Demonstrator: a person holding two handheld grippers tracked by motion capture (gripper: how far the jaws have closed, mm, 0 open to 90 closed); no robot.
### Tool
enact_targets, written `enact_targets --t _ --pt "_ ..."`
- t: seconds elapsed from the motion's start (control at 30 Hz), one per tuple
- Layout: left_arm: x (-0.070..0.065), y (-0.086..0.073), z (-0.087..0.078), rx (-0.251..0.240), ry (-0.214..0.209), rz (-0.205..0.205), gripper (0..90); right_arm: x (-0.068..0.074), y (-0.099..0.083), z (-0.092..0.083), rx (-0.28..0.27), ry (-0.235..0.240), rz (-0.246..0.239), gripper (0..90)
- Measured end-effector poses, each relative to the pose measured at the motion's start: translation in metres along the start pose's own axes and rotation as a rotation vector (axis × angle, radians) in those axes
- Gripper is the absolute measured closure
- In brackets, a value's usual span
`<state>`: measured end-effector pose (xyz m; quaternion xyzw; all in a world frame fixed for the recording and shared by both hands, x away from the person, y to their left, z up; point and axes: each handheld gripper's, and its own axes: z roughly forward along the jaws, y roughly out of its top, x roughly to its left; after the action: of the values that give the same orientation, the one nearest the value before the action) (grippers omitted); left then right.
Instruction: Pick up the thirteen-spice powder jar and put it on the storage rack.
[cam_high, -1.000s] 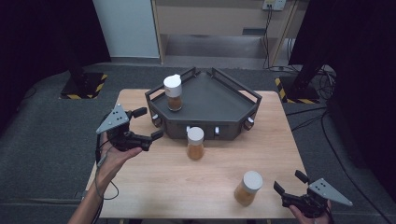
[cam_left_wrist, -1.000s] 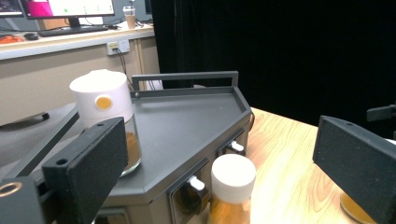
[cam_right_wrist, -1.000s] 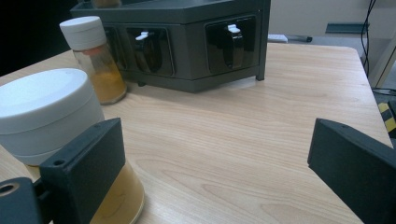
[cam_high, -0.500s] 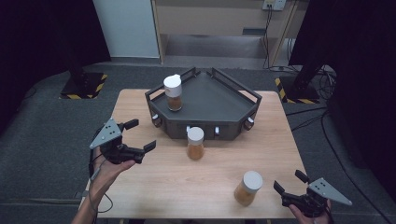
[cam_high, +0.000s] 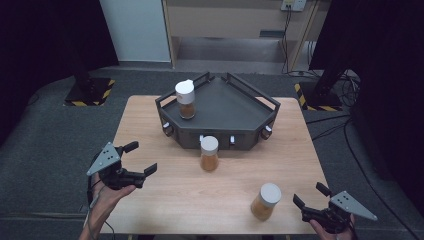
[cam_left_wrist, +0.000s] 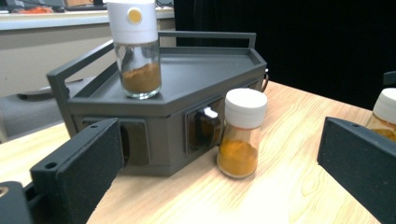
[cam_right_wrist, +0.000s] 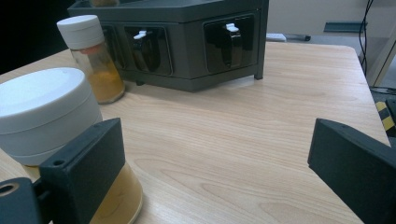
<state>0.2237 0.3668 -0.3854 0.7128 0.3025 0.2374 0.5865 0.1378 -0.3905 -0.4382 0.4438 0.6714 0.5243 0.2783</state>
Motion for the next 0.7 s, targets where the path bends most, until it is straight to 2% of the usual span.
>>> enact_targets --t 0.17,0.3,0.4,0.57,0.7 --pt "-0.002 -0.014 -0.01 -0.014 0.008 -0.007 0.0 0.0 0.0 0.0 0.001 0.0 0.0 3.8" --pt "-0.005 -0.022 -0.014 0.0 0.017 0.008 0.0 0.0 0.0 0.0 0.003 0.002 0.0 3.8" --pt "-0.003 -0.031 -0.017 0.006 0.009 -0.013 0.0 0.0 0.0 0.0 0.003 0.001 -0.001 3.8" --pt "-0.004 -0.044 -0.021 0.017 0.004 -0.024 0.0 0.0 0.0 0.0 0.004 0.002 -0.002 3.8" --pt "-0.005 -0.055 -0.025 0.007 0.006 -0.031 0.0 0.001 0.001 0.0 0.005 0.003 -0.002 3.8"
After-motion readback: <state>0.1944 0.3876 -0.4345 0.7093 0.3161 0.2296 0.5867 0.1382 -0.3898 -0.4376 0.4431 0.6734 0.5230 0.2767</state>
